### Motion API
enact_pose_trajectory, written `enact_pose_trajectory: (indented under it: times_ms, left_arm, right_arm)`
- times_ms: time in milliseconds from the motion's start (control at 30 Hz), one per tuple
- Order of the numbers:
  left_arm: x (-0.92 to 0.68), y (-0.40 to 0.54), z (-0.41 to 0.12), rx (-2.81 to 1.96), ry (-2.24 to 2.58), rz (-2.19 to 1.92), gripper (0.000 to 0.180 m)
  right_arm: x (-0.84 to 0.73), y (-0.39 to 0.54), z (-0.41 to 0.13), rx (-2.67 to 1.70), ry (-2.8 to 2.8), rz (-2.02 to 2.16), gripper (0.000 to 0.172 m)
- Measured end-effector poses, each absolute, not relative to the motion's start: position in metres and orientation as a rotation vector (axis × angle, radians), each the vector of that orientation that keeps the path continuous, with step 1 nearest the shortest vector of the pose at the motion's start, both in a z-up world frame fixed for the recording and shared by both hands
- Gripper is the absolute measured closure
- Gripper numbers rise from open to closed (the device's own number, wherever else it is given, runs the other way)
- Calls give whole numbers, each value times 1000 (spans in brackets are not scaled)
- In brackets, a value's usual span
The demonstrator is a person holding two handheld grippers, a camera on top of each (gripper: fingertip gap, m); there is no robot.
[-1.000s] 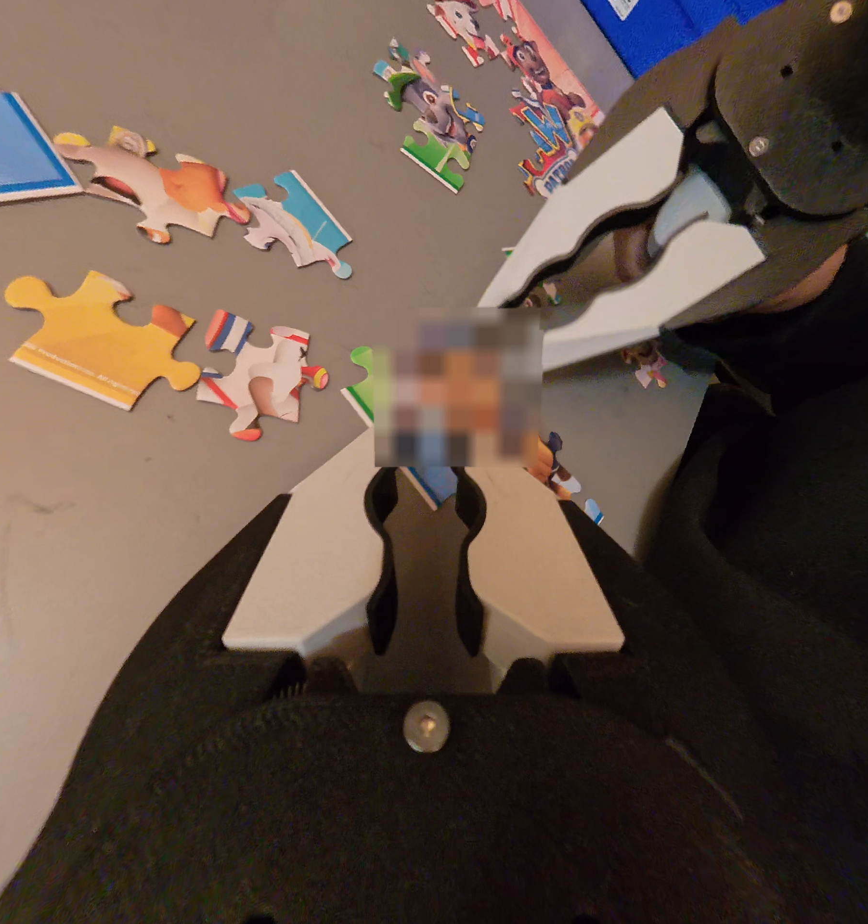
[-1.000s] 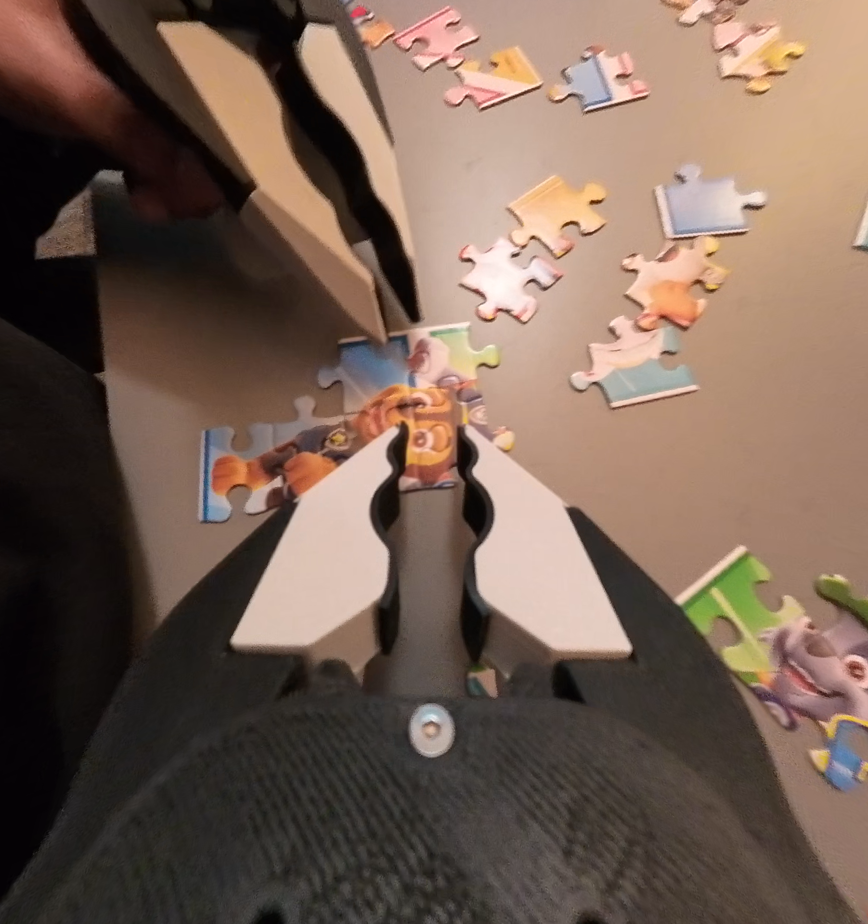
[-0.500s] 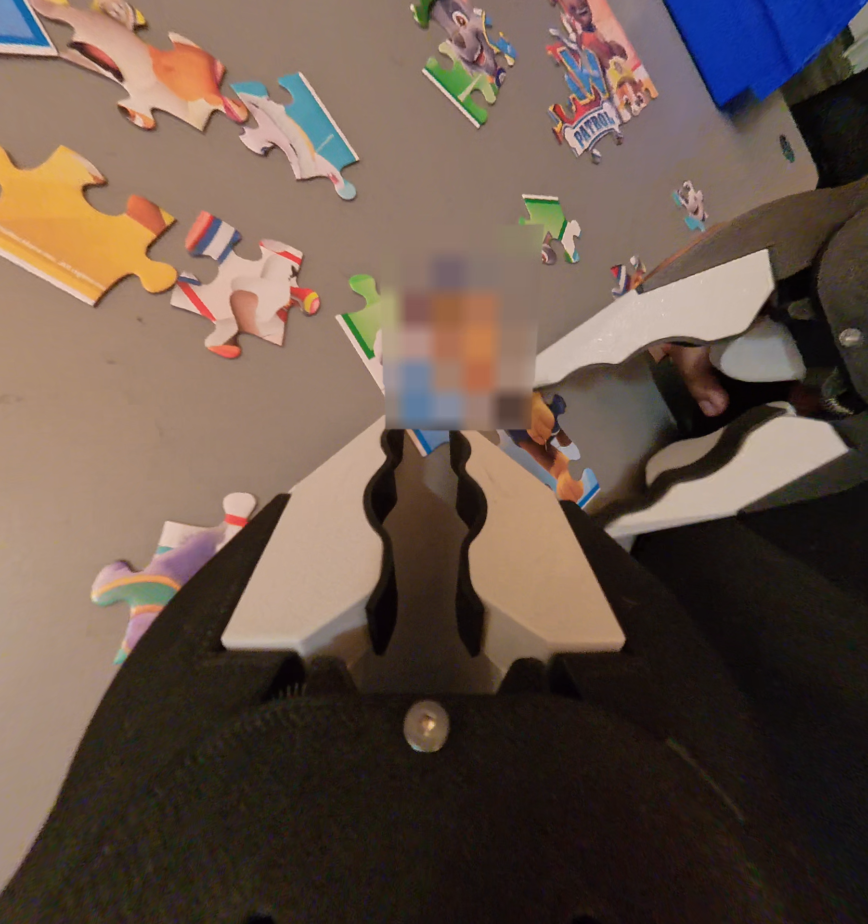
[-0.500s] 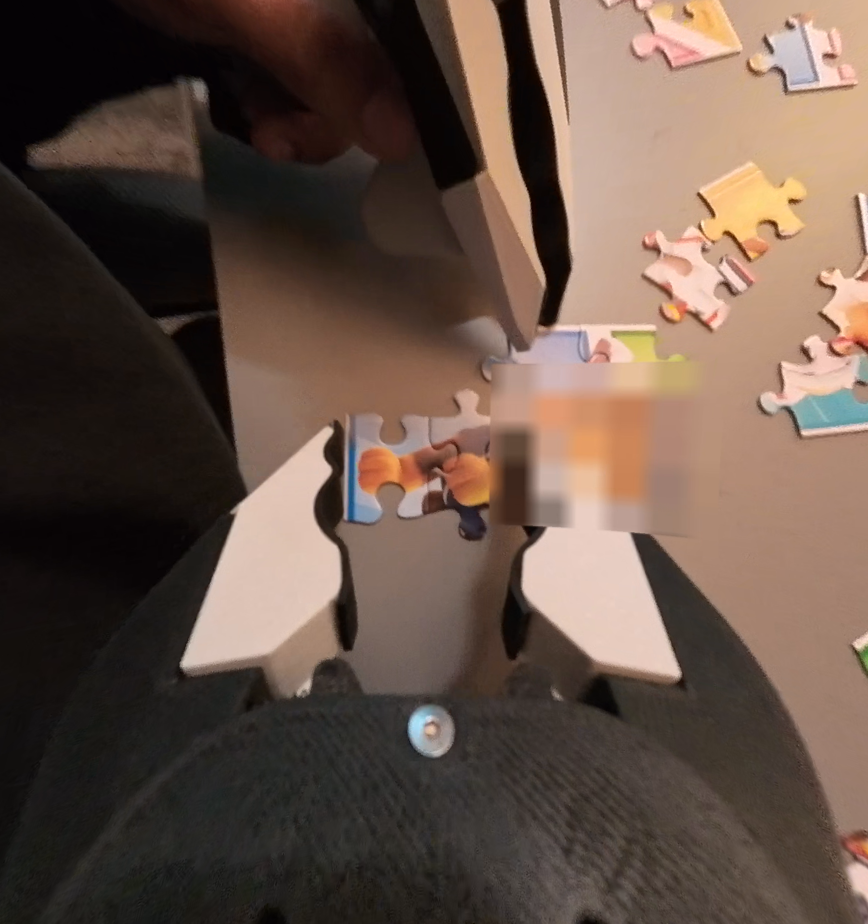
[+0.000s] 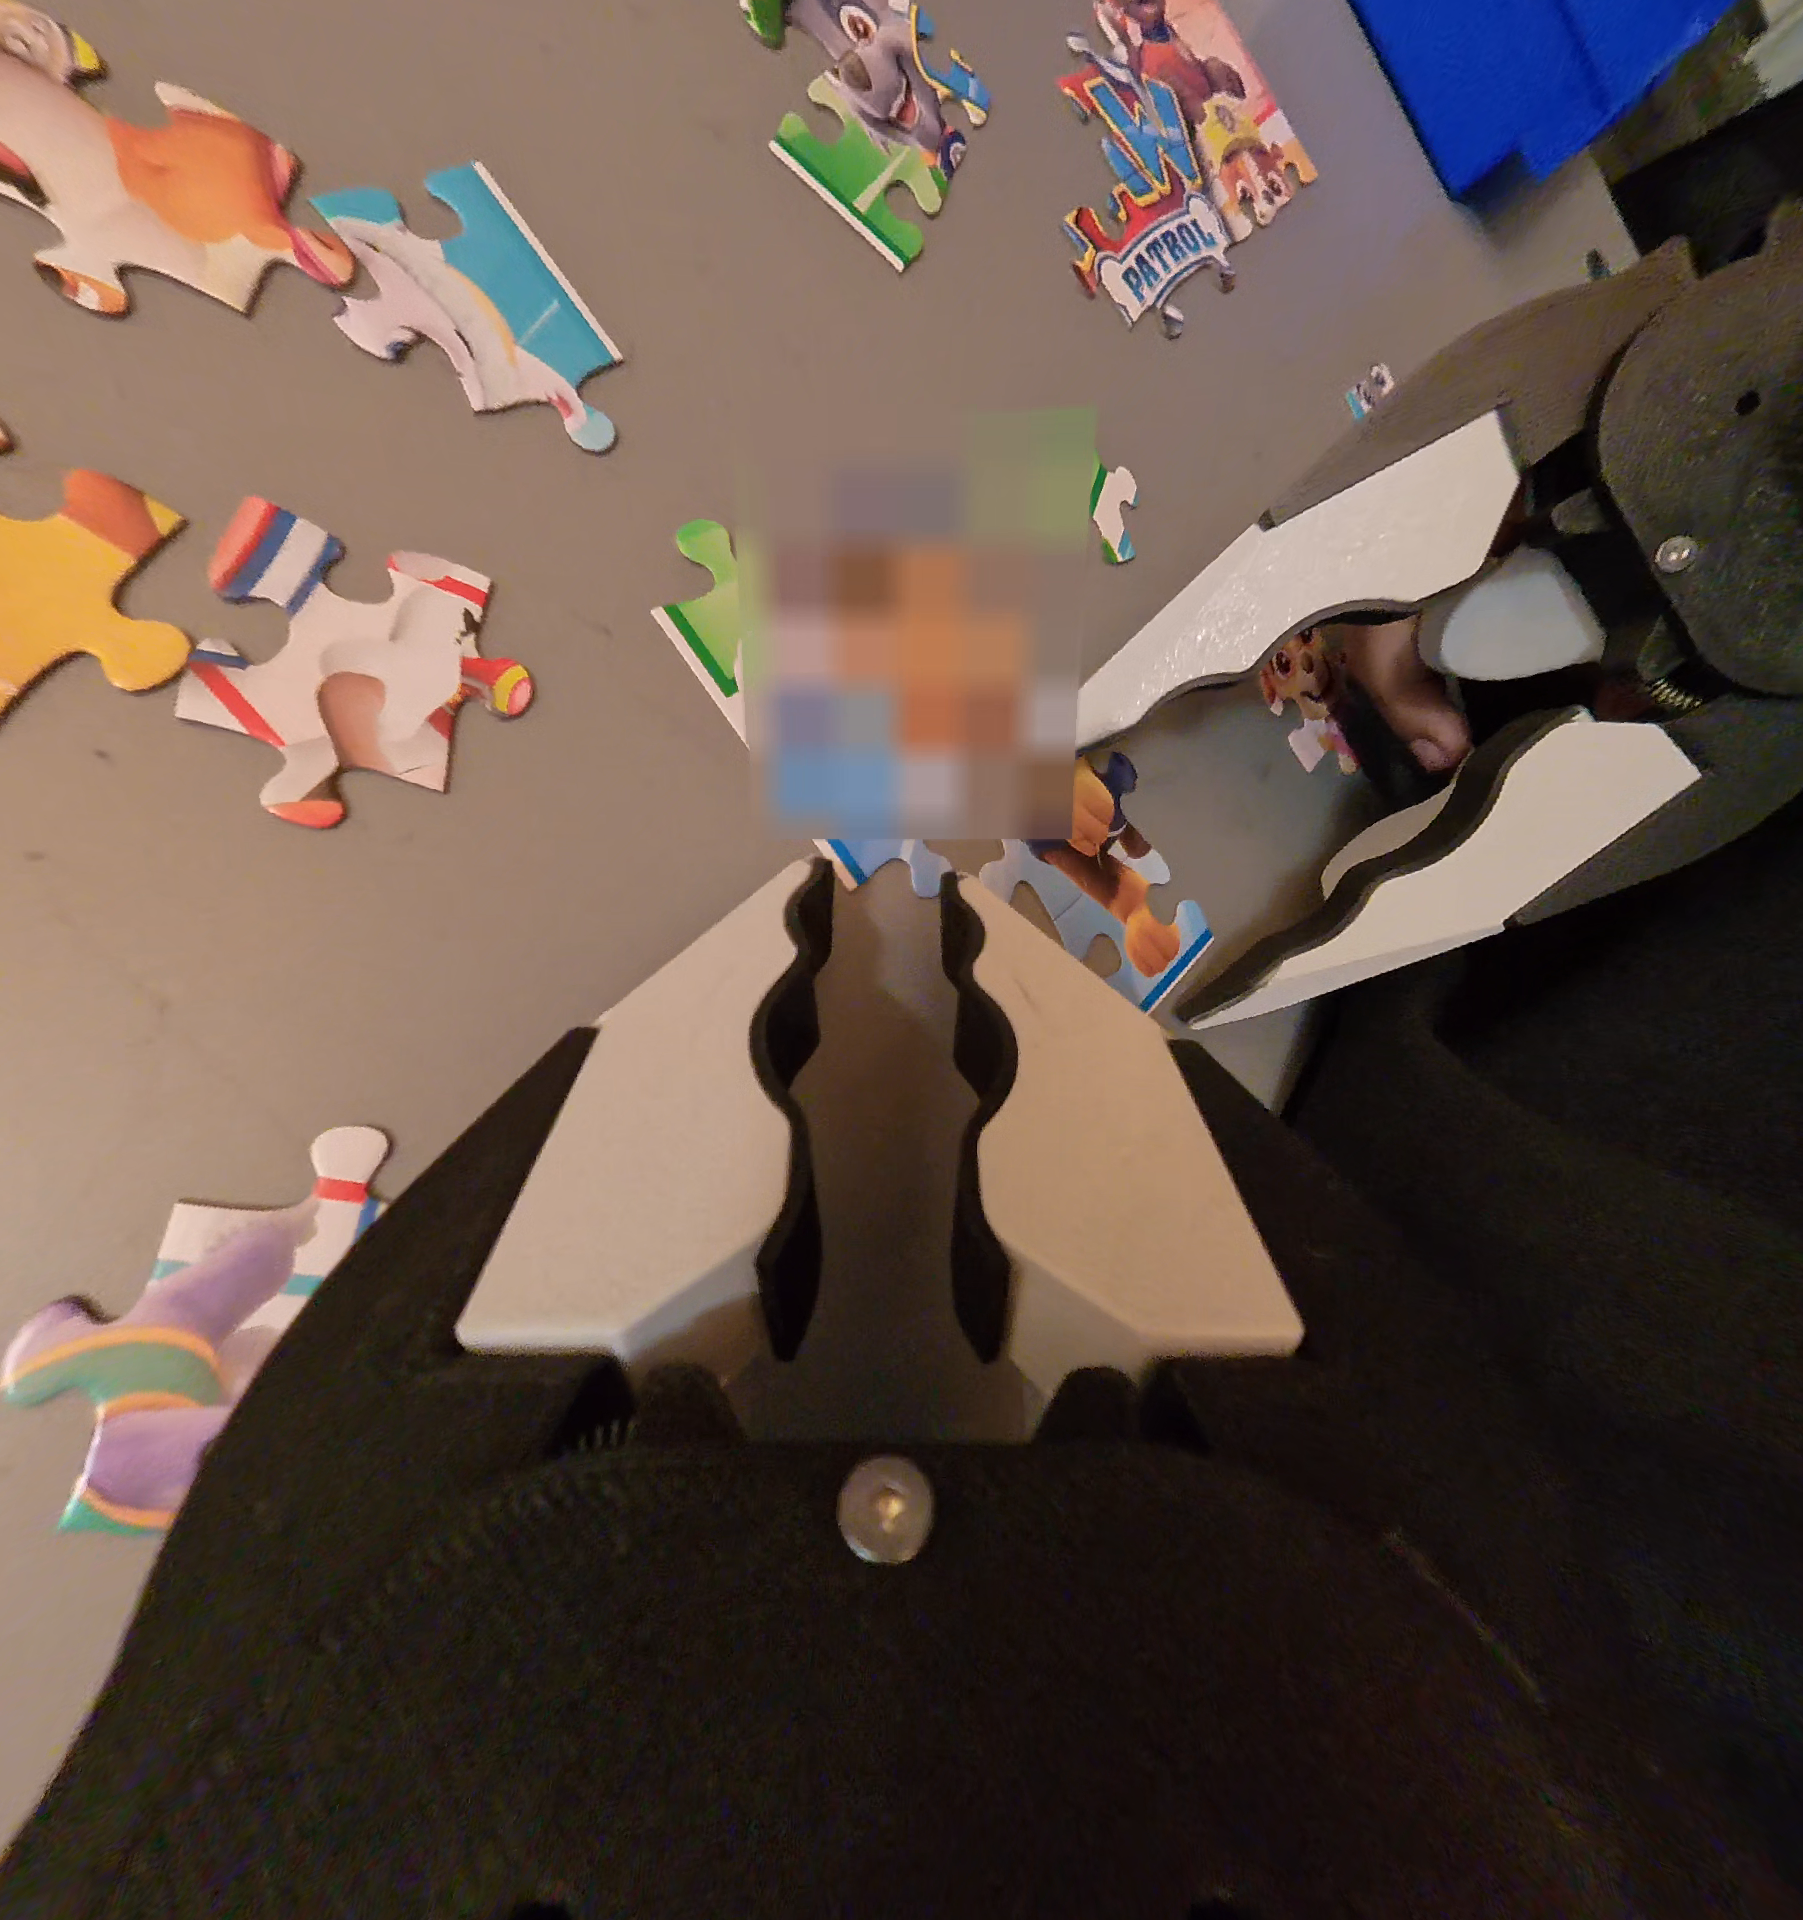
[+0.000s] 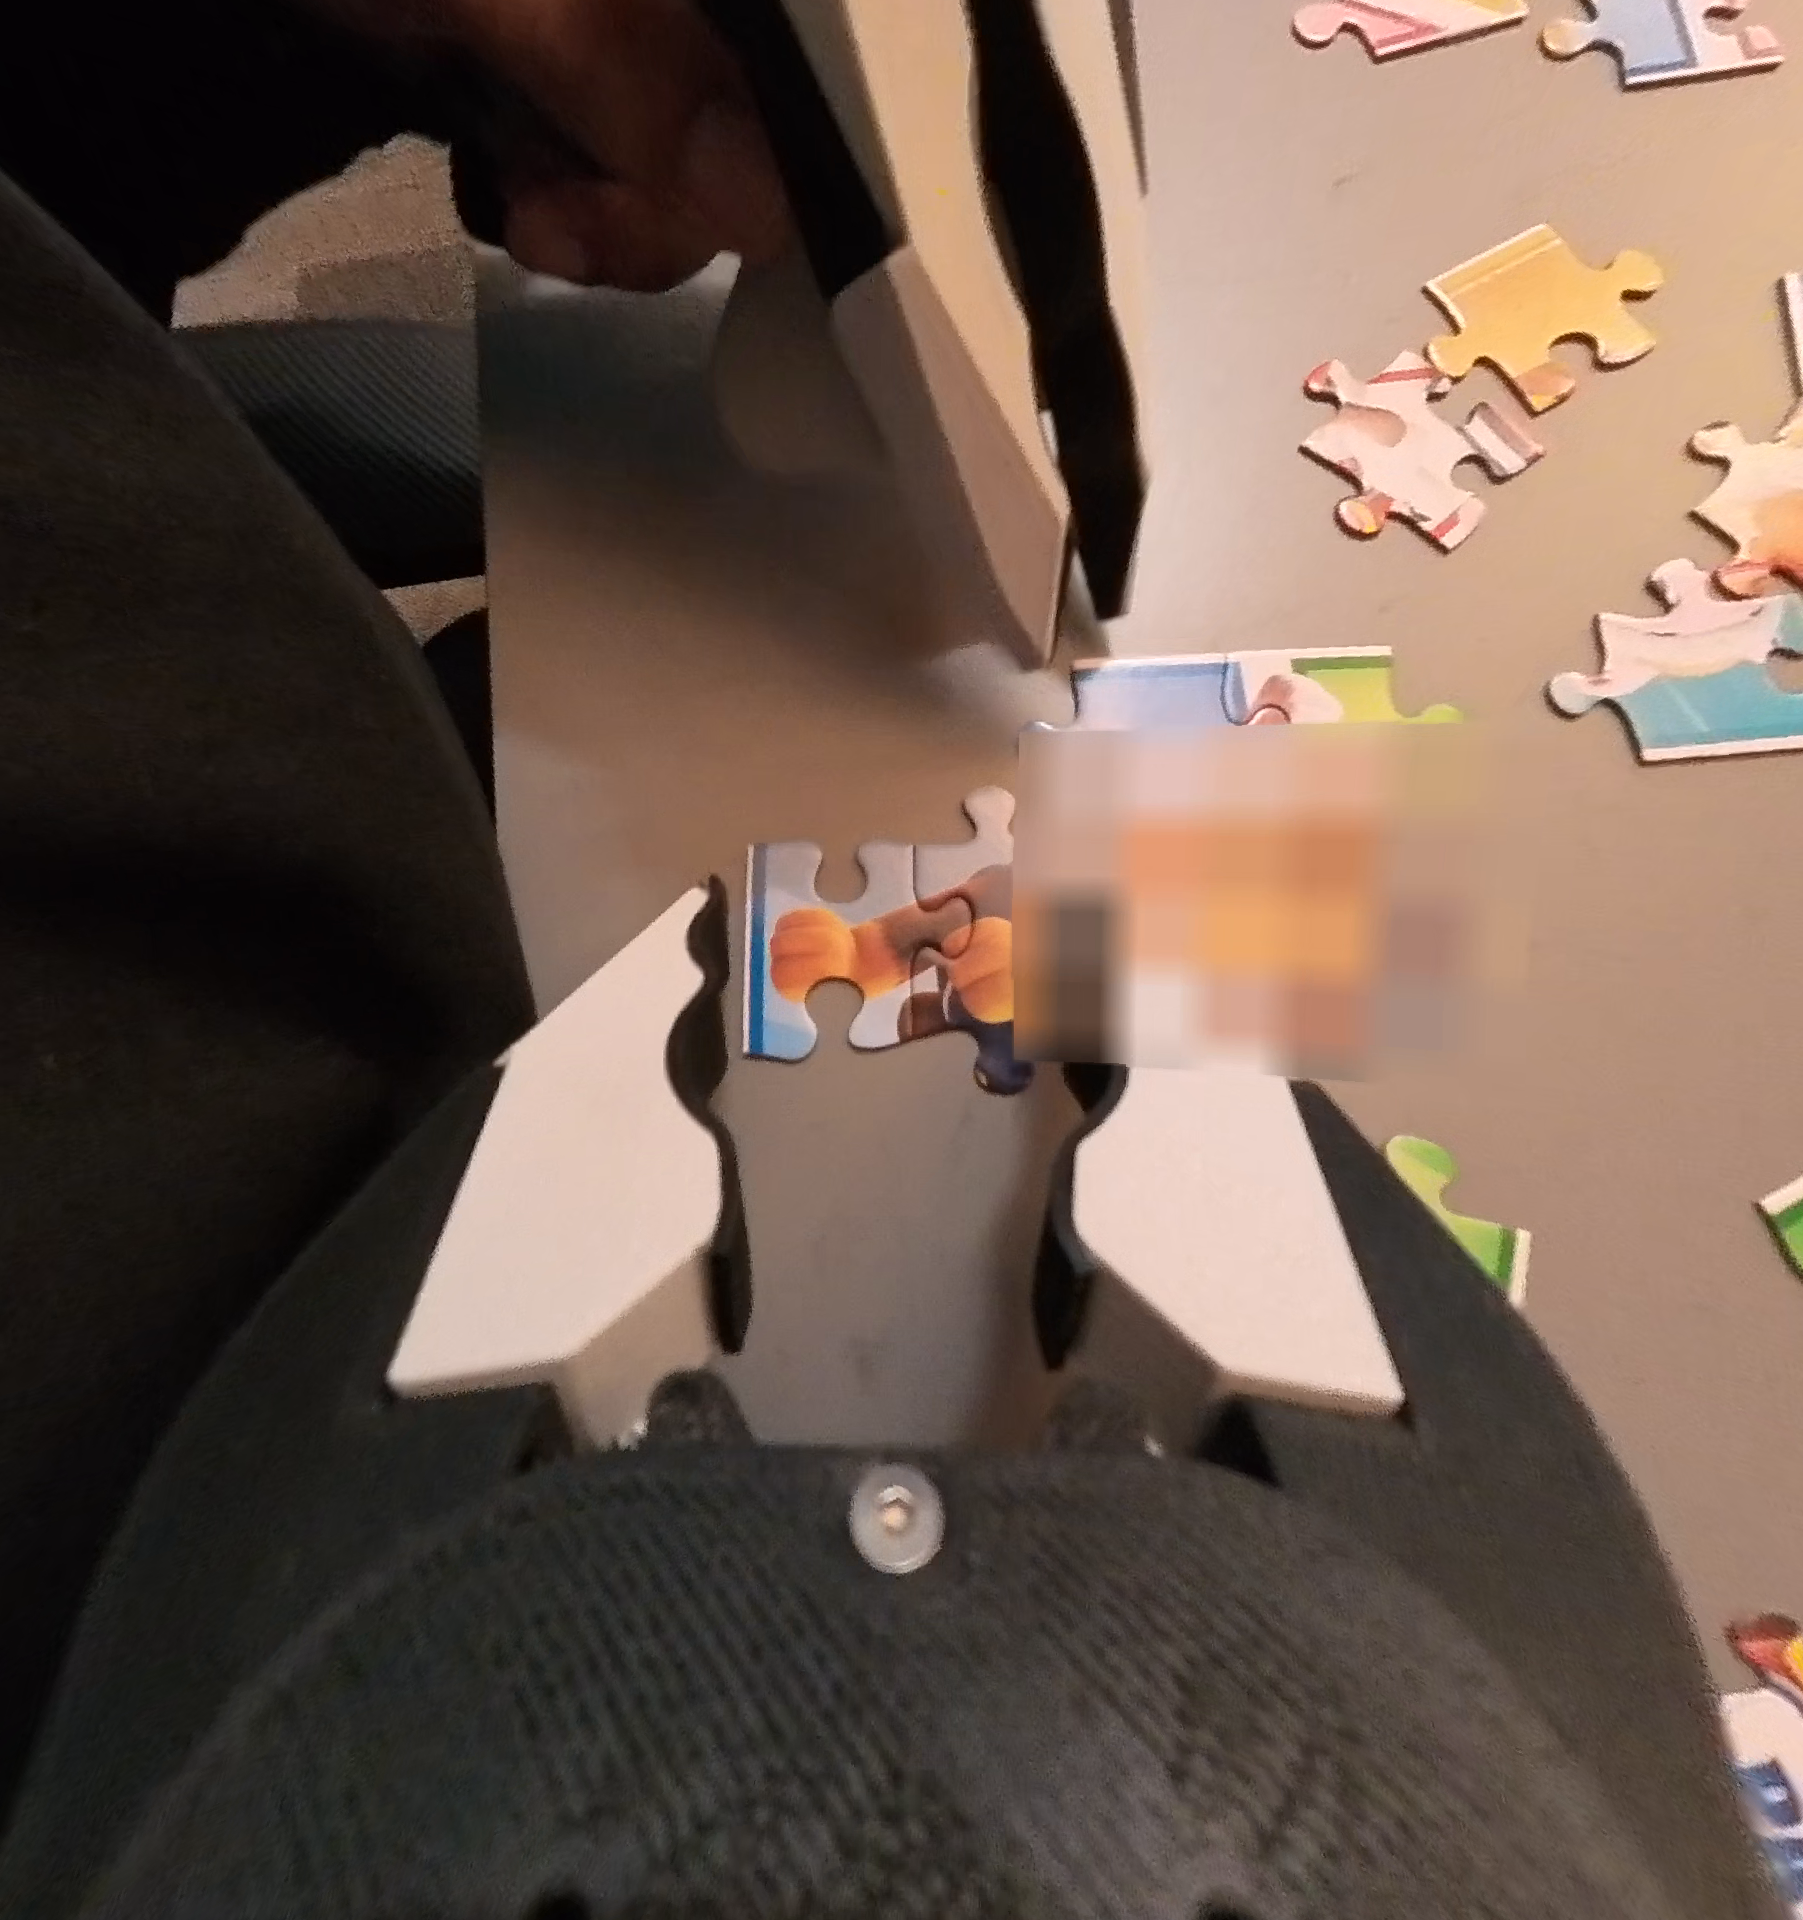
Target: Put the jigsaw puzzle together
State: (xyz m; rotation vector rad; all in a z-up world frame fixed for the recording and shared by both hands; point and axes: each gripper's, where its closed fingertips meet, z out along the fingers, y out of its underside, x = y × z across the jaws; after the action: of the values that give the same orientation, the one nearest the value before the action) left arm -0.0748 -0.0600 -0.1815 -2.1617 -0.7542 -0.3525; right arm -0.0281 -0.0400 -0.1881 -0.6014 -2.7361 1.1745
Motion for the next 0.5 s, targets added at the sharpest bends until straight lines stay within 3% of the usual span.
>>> enact_pose_trajectory:
  times_ms: [233,500]
  left_arm:
    - [-77,-60,-181,-2132,-798,-383,160]
    - [-68,-51,-184,-2153,-799,-418,159]
  right_arm:
    - [-32,-35,-188,-493,-2807,1189,121]
    - [-43,-15,-178,-581,-2792,1229,115]
